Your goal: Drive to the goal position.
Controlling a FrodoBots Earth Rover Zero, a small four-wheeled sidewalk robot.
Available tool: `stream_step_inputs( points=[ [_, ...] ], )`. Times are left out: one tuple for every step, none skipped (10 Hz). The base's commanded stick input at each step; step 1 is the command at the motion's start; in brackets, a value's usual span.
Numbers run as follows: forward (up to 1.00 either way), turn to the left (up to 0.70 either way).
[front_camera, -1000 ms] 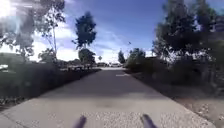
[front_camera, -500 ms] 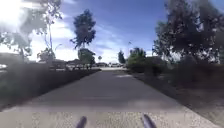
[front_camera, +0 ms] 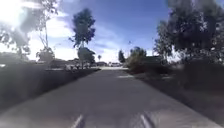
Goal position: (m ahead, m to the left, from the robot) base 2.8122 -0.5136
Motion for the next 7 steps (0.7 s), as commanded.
stream_step_inputs(
  points=[
    [1.00,0.00],
    [1.00,0.00],
    [1.00,0.00],
    [1.00,0.00],
    [1.00,0.00],
    [1.00,0.00],
    [1.00,-0.08]
  ],
)
